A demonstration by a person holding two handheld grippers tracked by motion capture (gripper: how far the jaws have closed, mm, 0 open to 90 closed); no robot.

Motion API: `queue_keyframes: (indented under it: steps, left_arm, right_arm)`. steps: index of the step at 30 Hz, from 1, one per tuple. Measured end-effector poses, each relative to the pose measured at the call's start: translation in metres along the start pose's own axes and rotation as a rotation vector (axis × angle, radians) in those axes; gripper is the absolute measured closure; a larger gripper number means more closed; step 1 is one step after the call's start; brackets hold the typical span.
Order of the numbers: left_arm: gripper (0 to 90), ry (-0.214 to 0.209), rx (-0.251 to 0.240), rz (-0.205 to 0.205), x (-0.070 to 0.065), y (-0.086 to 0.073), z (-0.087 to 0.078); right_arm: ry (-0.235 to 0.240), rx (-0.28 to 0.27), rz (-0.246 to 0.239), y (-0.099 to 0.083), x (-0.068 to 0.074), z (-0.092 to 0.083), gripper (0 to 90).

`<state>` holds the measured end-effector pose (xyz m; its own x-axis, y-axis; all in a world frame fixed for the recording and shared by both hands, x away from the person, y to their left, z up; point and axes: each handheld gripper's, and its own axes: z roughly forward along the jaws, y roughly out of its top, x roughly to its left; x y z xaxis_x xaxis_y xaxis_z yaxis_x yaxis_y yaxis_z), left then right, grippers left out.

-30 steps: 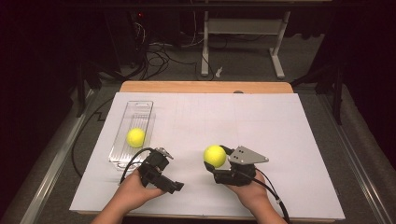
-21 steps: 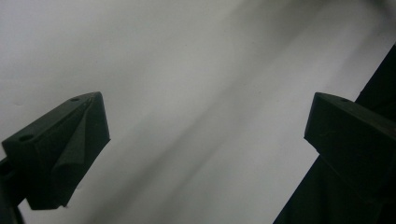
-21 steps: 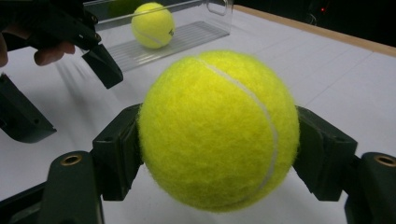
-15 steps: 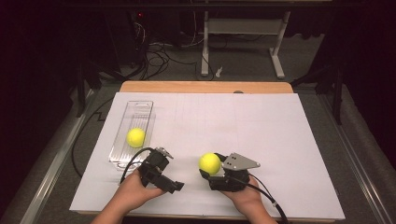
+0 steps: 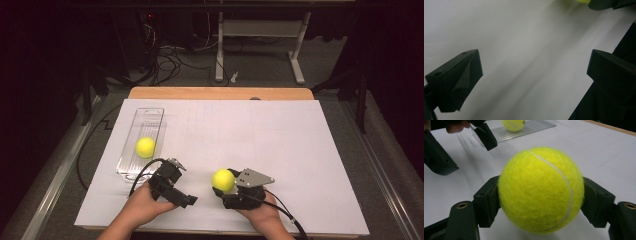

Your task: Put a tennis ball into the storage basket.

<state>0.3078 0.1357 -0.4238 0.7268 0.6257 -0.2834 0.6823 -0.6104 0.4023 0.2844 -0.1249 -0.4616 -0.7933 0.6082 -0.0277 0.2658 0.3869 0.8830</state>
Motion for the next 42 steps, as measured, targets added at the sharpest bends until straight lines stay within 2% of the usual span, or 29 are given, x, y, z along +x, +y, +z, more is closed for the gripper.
queue_keyframes:
  steps: [5, 14, 17, 19, 25, 27, 32, 37, 42]
  left_arm:
    - [1.2, 0.002, -0.001, -0.005, -0.001, 0.001, -0.001]
    - [1.3, -0.008, 0.001, -0.016, -0.004, 0.009, -0.013]
    - [1.3, 0.014, 0.009, -0.006, -0.007, 0.014, -0.017]
    - [1.3, 0.012, 0.020, -0.001, -0.010, 0.018, -0.019]
    - [1.3, -0.022, 0.046, 0.010, -0.015, 0.028, -0.021]
    - [1.4, -0.034, 0.050, 0.010, -0.017, 0.032, -0.023]
    - [1.3, -0.079, 0.063, 0.018, -0.021, 0.043, -0.026]
    - [1.4, -0.070, 0.074, 0.019, -0.022, 0.053, -0.030]
    - [1.4, -0.075, 0.083, 0.000, -0.019, 0.062, -0.033]
  right_arm:
    - [0.000, 0.023, -0.013, -0.002, 0.000, 0.001, 27.3]
    - [0.014, 0.019, -0.018, -0.003, 0.001, 0.001, 27.3]
    - [0.017, 0.020, -0.017, -0.003, 0.001, 0.002, 27.3]
    - [0.018, 0.019, -0.021, -0.003, 0.002, 0.002, 27.3]
    - [0.028, 0.010, -0.022, -0.003, 0.003, 0.002, 27.3]
    - [0.041, 0.001, -0.004, -0.002, 0.002, 0.002, 27.4]
    - [0.039, -0.011, -0.002, -0.002, 0.003, 0.002, 27.5]
    - [0.037, -0.018, 0.002, -0.001, 0.003, 0.001, 27.5]
    - [0.037, -0.028, 0.000, -0.001, 0.003, 0.001, 27.5]
